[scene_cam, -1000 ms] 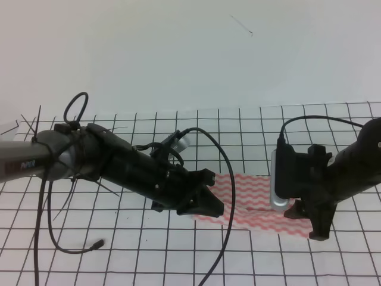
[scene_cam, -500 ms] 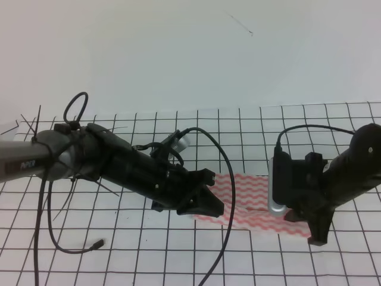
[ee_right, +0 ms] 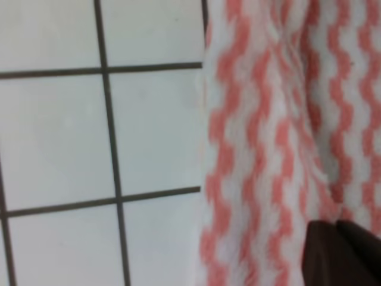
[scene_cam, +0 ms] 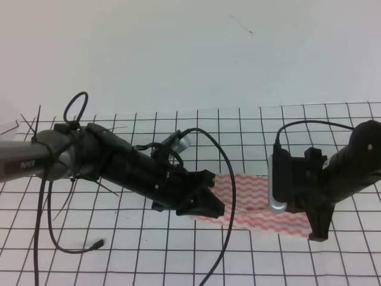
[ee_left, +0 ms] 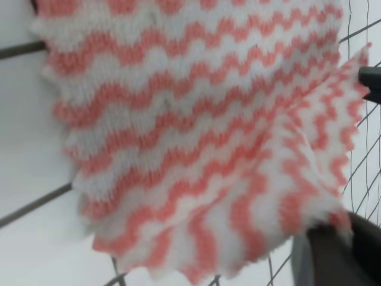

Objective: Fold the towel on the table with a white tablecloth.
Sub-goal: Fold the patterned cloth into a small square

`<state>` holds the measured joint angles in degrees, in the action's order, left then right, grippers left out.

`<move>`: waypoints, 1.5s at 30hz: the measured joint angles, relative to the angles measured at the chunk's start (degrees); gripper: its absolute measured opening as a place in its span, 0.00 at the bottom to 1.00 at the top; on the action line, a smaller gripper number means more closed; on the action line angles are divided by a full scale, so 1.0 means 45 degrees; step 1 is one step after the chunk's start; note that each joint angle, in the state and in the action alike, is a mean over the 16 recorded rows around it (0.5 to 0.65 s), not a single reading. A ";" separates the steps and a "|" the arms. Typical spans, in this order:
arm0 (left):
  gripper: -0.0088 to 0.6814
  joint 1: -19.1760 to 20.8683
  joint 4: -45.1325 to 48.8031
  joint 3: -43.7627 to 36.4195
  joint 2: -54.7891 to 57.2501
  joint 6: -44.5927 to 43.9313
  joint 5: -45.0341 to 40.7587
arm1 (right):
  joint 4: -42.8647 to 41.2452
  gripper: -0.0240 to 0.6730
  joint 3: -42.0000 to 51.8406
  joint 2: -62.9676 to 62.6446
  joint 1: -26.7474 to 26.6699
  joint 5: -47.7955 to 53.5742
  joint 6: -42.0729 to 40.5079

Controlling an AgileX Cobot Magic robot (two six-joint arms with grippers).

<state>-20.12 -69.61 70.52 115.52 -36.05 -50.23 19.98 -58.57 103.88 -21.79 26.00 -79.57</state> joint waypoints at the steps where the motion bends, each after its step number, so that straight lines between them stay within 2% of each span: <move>1: 0.17 0.0012 0.0001 0.0005 -0.0001 0.0000 -0.0047 | -0.0003 0.04 -0.0007 0.0000 0.0000 0.0006 0.0011; 10: 0.46 0.0367 0.0011 0.0385 -0.0010 -0.0032 -0.0866 | -0.0011 0.03 -0.0014 0.0000 0.0000 -0.0070 0.0127; 14: 0.54 0.0667 0.0019 0.0741 -0.0010 -0.0070 -0.1339 | -0.0011 0.03 -0.0014 0.0000 0.0000 -0.0330 0.0213; 31: 0.56 0.2064 0.0273 0.1920 -0.0024 -0.0276 -0.2283 | -0.0285 0.03 -0.0912 0.0772 0.0000 -0.1526 0.0541; 45: 0.56 0.2370 0.0729 0.1950 -0.0032 -0.0410 -0.2482 | -0.1225 0.03 -0.2437 0.2046 0.0000 -0.1214 0.1113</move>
<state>-9.46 -66.33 79.30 115.37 -37.90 -61.40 14.47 -69.54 113.09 -21.79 20.54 -74.56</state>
